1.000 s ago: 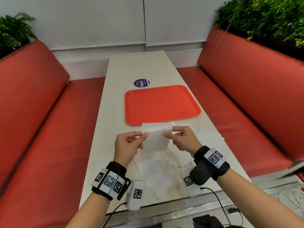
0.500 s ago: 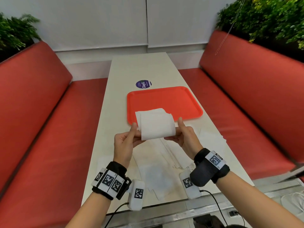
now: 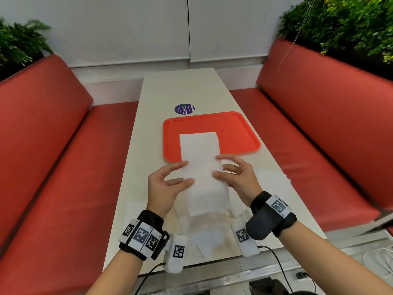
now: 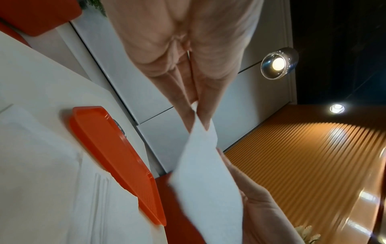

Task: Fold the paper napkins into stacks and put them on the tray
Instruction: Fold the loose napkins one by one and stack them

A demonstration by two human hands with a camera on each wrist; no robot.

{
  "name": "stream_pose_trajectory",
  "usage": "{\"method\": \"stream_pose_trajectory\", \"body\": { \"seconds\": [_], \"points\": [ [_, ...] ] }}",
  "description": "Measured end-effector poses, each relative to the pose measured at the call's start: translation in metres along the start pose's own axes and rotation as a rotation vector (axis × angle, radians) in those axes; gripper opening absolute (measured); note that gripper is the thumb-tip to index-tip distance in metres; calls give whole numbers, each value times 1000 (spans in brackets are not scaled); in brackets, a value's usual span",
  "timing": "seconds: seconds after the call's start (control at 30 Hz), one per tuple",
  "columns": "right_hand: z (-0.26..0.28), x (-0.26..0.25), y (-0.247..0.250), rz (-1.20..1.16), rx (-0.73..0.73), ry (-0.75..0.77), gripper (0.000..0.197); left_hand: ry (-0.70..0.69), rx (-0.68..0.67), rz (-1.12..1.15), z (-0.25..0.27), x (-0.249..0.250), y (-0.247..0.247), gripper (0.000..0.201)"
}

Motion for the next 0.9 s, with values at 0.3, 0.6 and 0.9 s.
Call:
{"method": "stream_pose_trajectory", "body": {
  "seconds": [0.3,0.6,0.9],
  "points": [
    [1,9,-3,55,-45,-83,20,141,10,69,1,-14,2,21],
    [0,12,-2,45,-11,-90,17,73,15,77,2,-4,7,13],
    [0,17,-5,29,-21,-66,11,-73,-108,13,5,9,-3,31]
  ]
}}
Point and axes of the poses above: each hand's wrist, its own z-axis away from the middle knuckle, its own y-axis out of the back of the hand, x = y × z, the point moved 9 cm from there along -z, towards the middle knuckle, and after that the axes turned 5 degrees about -x, right-handed, at the moved point
